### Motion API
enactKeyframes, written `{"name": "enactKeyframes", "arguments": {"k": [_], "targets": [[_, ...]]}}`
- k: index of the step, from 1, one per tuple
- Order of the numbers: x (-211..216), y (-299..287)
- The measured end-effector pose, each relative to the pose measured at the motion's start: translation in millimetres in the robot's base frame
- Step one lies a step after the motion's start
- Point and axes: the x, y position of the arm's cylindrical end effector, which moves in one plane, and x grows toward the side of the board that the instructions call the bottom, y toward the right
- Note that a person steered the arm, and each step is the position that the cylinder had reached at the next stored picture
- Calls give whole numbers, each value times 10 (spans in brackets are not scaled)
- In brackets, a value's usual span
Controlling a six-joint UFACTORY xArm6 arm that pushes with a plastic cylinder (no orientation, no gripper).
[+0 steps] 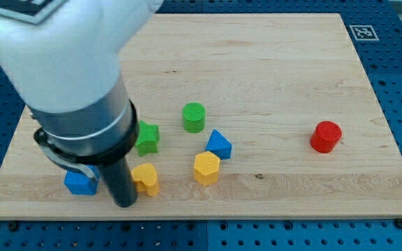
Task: Push the yellow heart towards the green star
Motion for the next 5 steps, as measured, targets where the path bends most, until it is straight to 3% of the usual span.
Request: {"name": "enactKeyframes", "arguments": {"k": [1, 5], "targets": [[-115, -135], [-59, 538]]}}
